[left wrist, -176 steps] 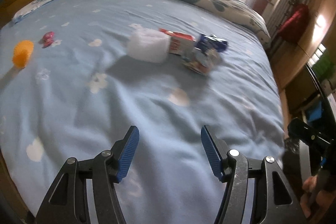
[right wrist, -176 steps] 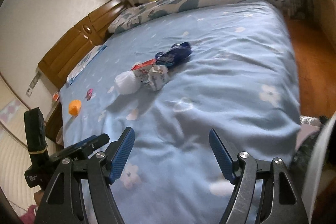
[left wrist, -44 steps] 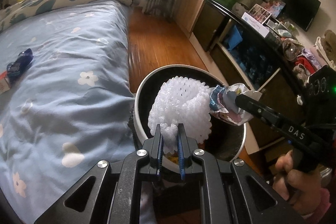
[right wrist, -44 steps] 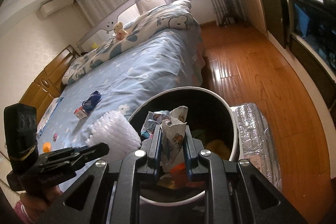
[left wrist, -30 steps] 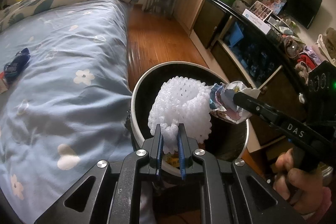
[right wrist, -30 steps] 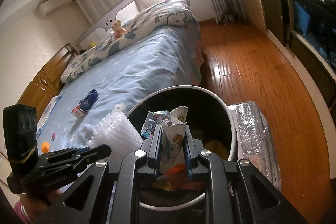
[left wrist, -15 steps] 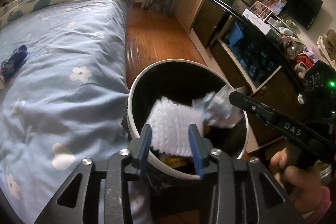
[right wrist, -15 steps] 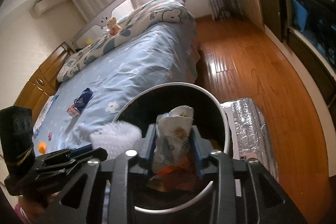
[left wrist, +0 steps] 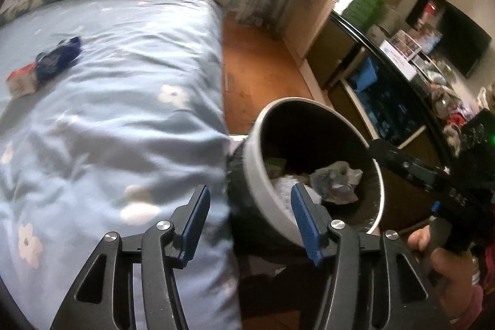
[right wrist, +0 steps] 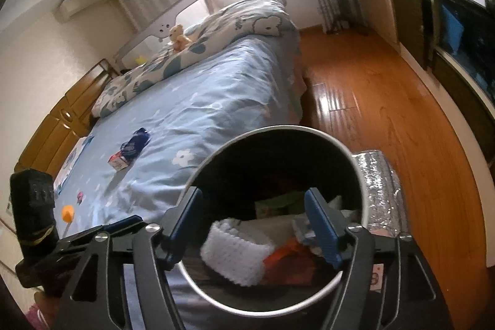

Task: Collect trash
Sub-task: 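Open the left tool over the bin while the right tool releases the wrapper inside, then move both open tools back over the bed toward the red box and blue bag, then grasp the red milk box with the left tool while the right tool grasps the blue bag, then carry the red milk box and blue bag over the bin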

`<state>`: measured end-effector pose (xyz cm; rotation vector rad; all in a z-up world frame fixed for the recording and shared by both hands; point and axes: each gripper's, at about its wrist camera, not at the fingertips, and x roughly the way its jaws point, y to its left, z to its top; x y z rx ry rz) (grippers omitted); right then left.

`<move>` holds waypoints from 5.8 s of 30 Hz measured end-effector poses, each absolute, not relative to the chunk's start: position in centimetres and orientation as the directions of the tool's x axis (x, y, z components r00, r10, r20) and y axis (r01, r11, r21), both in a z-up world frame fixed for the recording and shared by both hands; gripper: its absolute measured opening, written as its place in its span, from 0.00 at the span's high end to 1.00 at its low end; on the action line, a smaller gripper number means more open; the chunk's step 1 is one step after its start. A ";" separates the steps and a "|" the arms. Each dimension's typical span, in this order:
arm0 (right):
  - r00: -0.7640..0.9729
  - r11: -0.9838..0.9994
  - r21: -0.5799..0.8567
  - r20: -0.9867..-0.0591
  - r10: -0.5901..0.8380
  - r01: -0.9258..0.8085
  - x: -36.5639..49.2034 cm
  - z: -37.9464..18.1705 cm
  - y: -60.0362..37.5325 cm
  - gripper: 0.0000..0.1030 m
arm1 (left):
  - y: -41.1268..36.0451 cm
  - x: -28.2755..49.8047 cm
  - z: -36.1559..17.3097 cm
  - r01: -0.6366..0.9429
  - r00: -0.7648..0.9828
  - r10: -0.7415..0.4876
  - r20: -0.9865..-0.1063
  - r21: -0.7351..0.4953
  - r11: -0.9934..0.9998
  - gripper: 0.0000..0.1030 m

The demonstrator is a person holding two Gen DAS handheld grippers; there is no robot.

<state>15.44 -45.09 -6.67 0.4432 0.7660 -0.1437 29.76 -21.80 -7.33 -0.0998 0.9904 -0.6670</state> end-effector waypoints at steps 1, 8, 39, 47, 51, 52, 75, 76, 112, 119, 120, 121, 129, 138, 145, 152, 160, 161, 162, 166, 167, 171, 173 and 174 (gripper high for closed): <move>0.717 0.901 0.333 -0.696 0.037 0.277 15.6 -6.6 -44.7 0.28 | -21.2 29.7 -7.4 0.465 0.373 -0.559 -0.740 -0.372 0.803 0.47; 0.722 0.914 0.341 -0.687 0.082 0.221 16.9 -6.1 -42.0 0.25 | -16.5 29.1 -7.6 0.388 0.419 -0.528 -0.739 -0.380 0.840 0.44; 0.614 0.926 0.378 -0.727 0.306 -0.013 31.9 -10.5 -27.2 0.24 | -0.9 34.2 -9.3 0.039 0.537 -0.297 -0.790 -0.329 0.944 0.43; 0.570 0.910 0.413 -0.742 0.353 -0.027 38.8 -12.7 -24.8 0.24 | 0.9 39.8 -10.2 -0.001 0.541 -0.253 -0.802 -0.302 0.953 0.42; 0.564 0.891 0.453 -0.733 0.380 -0.011 42.2 -13.6 -24.5 0.25 | 1.2 43.1 -10.4 -0.011 0.550 -0.241 -0.799 -0.295 0.955 0.40; 0.563 0.887 0.462 -0.731 0.386 -0.008 43.1 -13.7 -24.3 0.25 | 1.2 44.0 -10.5 -0.014 0.552 -0.238 -0.799 -0.293 0.956 0.40; 0.538 0.741 0.663 -0.666 0.517 0.109 53.2 -19.7 -24.7 0.78 | -1.8 54.3 -14.2 -0.035 0.547 -0.214 -0.810 -0.277 0.960 0.34; 0.548 0.738 0.665 -0.662 0.511 0.115 52.8 -19.5 -25.3 0.78 | -2.1 54.7 -14.3 -0.043 0.547 -0.204 -0.812 -0.271 0.962 0.33; 0.583 0.835 0.550 -0.685 0.436 0.022 34.6 -12.7 -28.4 0.78 | -7.1 38.7 -13.0 0.073 0.557 -0.231 -0.798 -0.230 0.970 0.69; 0.605 0.874 0.482 -0.679 0.416 -0.059 29.7 -10.5 -26.2 0.78 | -7.8 32.9 -11.3 0.119 0.566 -0.260 -0.782 -0.235 0.965 0.69; 0.610 0.878 0.474 -0.677 0.411 -0.066 29.2 -10.3 -26.0 0.78 | -7.5 32.1 -11.0 0.121 0.567 -0.260 -0.782 -0.233 0.965 0.69; 0.614 0.880 0.469 -0.675 0.410 -0.072 28.6 -10.1 -25.9 0.78 | -7.3 31.6 -10.8 0.121 0.568 -0.261 -0.781 -0.234 0.965 0.69; 0.630 0.888 0.451 -0.663 0.404 -0.095 24.8 -9.8 -25.4 0.78 | -6.7 26.4 -9.0 0.145 0.606 -0.251 -0.755 -0.205 0.968 0.69; 0.647 0.895 0.430 -0.652 0.396 -0.114 22.0 -9.6 -25.0 0.78 | -7.6 23.0 -8.9 0.187 0.603 -0.259 -0.755 -0.181 0.965 0.69; 0.671 0.902 0.415 -0.638 0.378 -0.114 20.5 -8.9 -25.7 0.78 | -8.7 21.6 -8.0 0.216 0.613 -0.258 -0.747 -0.155 0.964 0.69; 0.690 0.903 0.415 -0.622 0.370 -0.111 19.1 -8.2 -26.2 0.78 | -9.3 20.3 -7.8 0.237 0.617 -0.261 -0.743 -0.141 0.961 0.69; 0.698 0.902 0.417 -0.615 0.368 -0.108 18.0 -8.0 -26.7 0.78 | -9.7 19.5 -7.1 0.260 0.618 -0.273 -0.737 -0.136 0.956 0.69; 0.701 0.903 0.417 -0.612 0.366 -0.107 17.8 -7.9 -26.8 0.78 | -9.7 19.4 -6.9 0.263 0.620 -0.274 -0.735 -0.134 0.955 0.69; 0.703 0.902 0.418 -0.611 0.365 -0.106 17.7 -7.8 -26.9 0.78 | -9.8 19.3 -6.8 0.266 0.622 -0.275 -0.733 -0.132 0.955 0.69; 0.714 0.902 0.419 -0.601 0.359 -0.101 17.1 -7.3 -27.3 0.78 | -9.8 18.9 -6.8 0.274 0.624 -0.280 -0.730 -0.131 0.953 0.69; 0.717 0.902 0.420 -0.598 0.359 -0.101 17.0 -7.2 -27.5 0.78 | -9.8 18.9 -6.8 0.276 0.624 -0.281 -0.729 -0.131 0.952 0.69; 0.725 0.900 0.424 -0.590 0.355 -0.096 16.5 -6.9 -27.9 0.78 | -9.8 18.7 -6.6 0.286 0.623 -0.288 -0.727 -0.131 0.949 0.69; 0.728 0.899 0.427 -0.588 0.354 -0.092 16.2 -6.9 -28.1 0.78 | -9.8 18.7 -6.6 0.290 0.622 -0.292 -0.726 -0.132 0.948 0.69; 0.729 0.899 0.428 -0.587 0.352 -0.090 16.1 -6.9 -28.2 0.78 | -9.9 18.7 -6.6 0.293 0.621 -0.294 -0.726 -0.132 0.947 0.69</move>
